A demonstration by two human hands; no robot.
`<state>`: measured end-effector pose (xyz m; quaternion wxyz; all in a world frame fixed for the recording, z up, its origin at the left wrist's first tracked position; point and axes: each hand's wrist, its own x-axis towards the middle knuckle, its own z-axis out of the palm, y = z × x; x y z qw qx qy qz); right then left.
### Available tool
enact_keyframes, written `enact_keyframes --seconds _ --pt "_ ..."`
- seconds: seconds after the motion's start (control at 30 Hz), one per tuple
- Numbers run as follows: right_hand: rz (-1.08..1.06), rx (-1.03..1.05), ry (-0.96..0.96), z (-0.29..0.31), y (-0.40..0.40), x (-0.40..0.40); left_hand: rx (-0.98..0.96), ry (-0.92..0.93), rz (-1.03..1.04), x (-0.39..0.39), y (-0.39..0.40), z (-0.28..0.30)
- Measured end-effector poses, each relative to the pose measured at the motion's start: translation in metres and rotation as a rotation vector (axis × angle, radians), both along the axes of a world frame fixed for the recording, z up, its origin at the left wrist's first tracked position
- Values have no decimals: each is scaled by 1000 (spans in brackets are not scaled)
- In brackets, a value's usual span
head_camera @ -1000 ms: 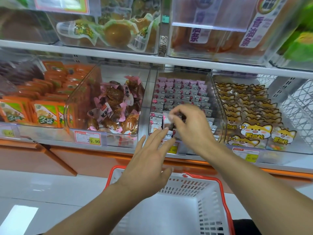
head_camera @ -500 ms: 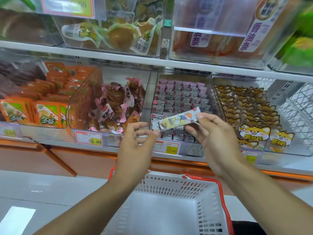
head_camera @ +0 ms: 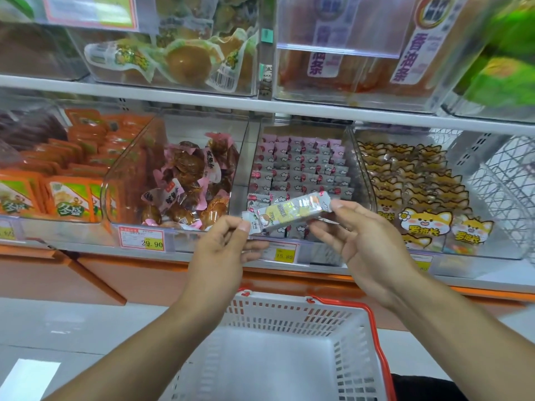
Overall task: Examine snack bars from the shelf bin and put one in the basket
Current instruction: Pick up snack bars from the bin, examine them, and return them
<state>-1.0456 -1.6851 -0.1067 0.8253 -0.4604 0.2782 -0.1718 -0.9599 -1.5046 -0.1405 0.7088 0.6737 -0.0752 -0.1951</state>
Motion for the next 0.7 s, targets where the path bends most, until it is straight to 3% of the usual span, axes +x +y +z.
enact_keyframes --seconds 0.27,0.53,0.7 --pt "262 -479 -20 -1 0 -10 -119 100 -71 2 -1 2" --pt "83 -470 4 -3 6 -13 -182 16 -163 -2 1 7" --pt "108 -382 53 -3 1 -10 -231 148 -65 -3 1 6"
